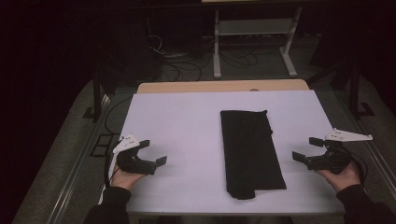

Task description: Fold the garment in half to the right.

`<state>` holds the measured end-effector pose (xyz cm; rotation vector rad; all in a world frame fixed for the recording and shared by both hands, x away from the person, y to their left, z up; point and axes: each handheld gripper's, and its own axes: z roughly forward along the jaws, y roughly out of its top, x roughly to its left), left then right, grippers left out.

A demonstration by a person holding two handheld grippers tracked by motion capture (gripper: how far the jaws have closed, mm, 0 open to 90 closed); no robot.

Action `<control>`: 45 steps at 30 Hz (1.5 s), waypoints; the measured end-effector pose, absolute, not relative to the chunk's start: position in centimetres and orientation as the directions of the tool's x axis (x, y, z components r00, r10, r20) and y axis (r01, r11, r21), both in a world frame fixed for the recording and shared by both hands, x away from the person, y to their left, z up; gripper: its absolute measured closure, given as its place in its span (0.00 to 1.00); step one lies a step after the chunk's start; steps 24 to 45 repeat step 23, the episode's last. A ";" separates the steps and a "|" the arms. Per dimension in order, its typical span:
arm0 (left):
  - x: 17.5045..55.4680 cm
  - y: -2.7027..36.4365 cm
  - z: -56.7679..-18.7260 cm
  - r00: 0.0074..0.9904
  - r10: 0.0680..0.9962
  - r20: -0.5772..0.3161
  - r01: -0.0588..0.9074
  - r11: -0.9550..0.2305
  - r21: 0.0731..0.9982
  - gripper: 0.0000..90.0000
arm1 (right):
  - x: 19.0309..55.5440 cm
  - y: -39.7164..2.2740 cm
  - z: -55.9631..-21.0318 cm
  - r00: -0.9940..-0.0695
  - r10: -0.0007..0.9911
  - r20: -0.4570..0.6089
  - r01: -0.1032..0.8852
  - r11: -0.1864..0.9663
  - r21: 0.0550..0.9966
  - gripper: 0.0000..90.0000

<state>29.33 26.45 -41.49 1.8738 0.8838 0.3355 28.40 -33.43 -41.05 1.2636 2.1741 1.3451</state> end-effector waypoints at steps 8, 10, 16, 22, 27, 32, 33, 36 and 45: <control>28.8 28.3 -41.7 0.659 0.738 -0.147 0.428 -0.207 0.880 0.00 | 28.4 -33.5 -41.1 -0.573 0.797 0.192 0.525 0.177 0.832 0.00; 28.7 28.7 -41.9 0.647 0.748 -0.148 0.433 -0.201 0.879 0.00 | 28.4 -33.5 -41.1 -0.573 0.797 0.193 0.525 0.176 0.833 0.00; 28.4 30.2 -42.6 0.605 0.780 -0.157 0.459 -0.181 0.870 0.00 | 28.4 -33.4 -41.2 -0.577 0.793 0.194 0.527 0.180 0.831 0.00; 28.2 31.0 -42.6 0.582 0.795 -0.172 0.459 -0.146 0.877 0.00 | 28.5 -33.5 -41.2 -0.578 0.792 0.193 0.523 0.179 0.833 0.00; 28.2 30.9 -42.6 0.585 0.793 -0.172 0.459 -0.149 0.876 0.00 | 28.5 -33.5 -41.2 -0.579 0.792 0.193 0.523 0.179 0.834 0.00; 28.2 30.9 -42.6 0.585 0.793 -0.172 0.459 -0.149 0.876 0.00 | 28.5 -33.5 -41.2 -0.579 0.792 0.193 0.523 0.179 0.834 0.00; 28.2 30.9 -42.6 0.585 0.793 -0.172 0.459 -0.149 0.876 0.00 | 28.5 -33.5 -41.2 -0.579 0.792 0.193 0.523 0.179 0.834 0.00; 28.2 30.9 -42.6 0.585 0.793 -0.172 0.459 -0.149 0.876 0.00 | 28.5 -33.5 -41.2 -0.579 0.792 0.193 0.523 0.179 0.834 0.00; 28.2 30.9 -42.6 0.585 0.793 -0.172 0.459 -0.149 0.876 0.00 | 28.5 -33.5 -41.2 -0.579 0.792 0.193 0.523 0.179 0.834 0.00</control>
